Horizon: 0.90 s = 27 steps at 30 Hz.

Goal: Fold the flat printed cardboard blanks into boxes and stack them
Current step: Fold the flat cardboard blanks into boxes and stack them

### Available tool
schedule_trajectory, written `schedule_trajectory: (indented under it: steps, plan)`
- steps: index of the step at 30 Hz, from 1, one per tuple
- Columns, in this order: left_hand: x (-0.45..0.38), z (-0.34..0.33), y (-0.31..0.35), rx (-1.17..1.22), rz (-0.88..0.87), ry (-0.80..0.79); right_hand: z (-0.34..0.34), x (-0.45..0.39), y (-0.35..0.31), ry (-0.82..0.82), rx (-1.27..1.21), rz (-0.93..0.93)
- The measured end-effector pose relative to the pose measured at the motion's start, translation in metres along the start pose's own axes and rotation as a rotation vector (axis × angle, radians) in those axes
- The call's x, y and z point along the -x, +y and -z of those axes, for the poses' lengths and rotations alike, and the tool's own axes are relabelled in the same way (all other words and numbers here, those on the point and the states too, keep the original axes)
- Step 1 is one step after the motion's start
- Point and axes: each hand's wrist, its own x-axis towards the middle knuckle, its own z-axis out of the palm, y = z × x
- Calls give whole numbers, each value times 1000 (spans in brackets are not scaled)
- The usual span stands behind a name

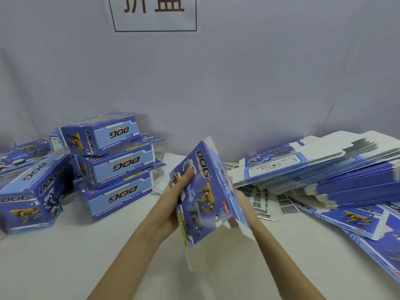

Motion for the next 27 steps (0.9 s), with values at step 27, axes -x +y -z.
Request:
schedule_trajectory:
  steps: [27]
  plan:
    - [-6,11,6,-138,-146,-2,5,15,-4,-38,124,232]
